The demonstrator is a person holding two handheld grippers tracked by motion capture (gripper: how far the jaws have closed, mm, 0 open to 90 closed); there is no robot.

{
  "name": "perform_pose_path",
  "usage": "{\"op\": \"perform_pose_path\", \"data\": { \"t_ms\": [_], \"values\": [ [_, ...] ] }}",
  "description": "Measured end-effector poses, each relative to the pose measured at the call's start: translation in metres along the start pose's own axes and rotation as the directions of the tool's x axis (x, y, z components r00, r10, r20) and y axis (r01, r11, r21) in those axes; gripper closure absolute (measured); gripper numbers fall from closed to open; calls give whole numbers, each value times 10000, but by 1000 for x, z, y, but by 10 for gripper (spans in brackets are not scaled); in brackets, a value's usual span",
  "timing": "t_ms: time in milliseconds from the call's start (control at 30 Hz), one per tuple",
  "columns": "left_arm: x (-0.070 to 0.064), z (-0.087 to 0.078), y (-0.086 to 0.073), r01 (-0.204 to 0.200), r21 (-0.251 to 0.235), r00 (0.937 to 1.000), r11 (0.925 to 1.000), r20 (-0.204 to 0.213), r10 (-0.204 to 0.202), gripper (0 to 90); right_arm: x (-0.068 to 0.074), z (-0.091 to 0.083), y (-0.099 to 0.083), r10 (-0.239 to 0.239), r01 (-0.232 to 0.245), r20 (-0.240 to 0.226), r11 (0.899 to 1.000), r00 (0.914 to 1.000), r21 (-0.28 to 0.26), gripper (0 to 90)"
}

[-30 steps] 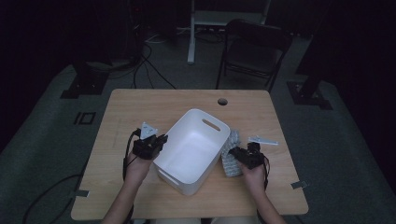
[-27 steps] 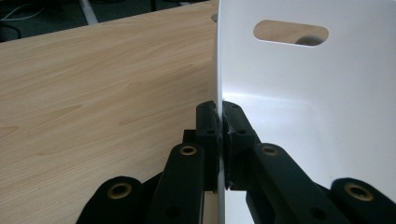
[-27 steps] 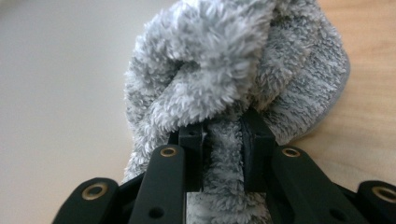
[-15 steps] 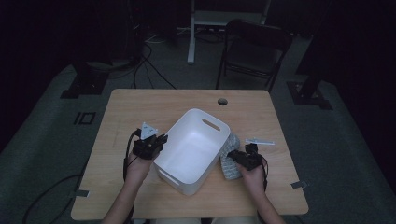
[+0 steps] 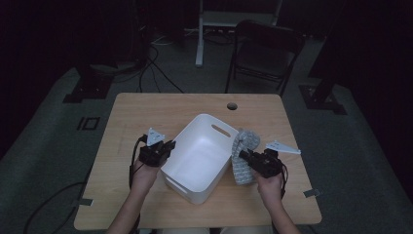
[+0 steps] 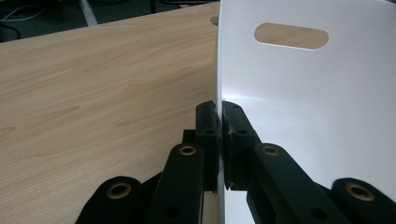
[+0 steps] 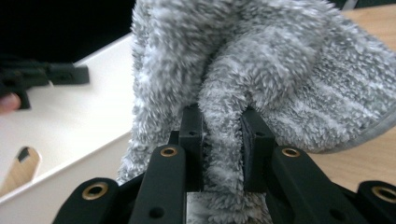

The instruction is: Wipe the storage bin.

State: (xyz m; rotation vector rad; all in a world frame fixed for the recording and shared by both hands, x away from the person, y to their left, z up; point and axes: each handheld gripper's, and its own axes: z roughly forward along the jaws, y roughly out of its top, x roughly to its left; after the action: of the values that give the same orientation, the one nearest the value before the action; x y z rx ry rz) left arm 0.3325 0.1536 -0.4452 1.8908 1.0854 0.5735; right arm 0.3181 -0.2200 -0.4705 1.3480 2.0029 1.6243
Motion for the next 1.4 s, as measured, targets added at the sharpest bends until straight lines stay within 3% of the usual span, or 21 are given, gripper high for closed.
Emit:
{"op": "perform_pose_path", "data": {
  "t_ms": [633, 767, 1100, 1300, 1400],
  "values": [
    [-2, 0, 0, -70, -34, 9999, 10000, -78, 70, 860, -16, 27, -23, 314, -375, 607, 9941, 9977, 1020, 743],
    [-2, 0, 0, -50, -47, 9999, 10000, -90, 50, 860, -21, 34, -29, 217, -334, 890, 9907, 9958, 1317, 743],
    [0, 1, 1, 83, -24, 10000, 10000, 49, -83, 842, -28, 44, -39, 407, -602, 1082, 9813, 9933, 1828, 744],
    [2, 1, 2, 92, 29, 9997, 10000, 219, -93, 837, -26, 32, -29, 539, -664, 847, 9861, 9949, 1520, 746],
    [4, 2, 2, 196, 10, 9993, 9998, 307, -196, 837, -21, 16, -17, 566, -621, 565, 9929, 9968, 1010, 747]
  ]
}}
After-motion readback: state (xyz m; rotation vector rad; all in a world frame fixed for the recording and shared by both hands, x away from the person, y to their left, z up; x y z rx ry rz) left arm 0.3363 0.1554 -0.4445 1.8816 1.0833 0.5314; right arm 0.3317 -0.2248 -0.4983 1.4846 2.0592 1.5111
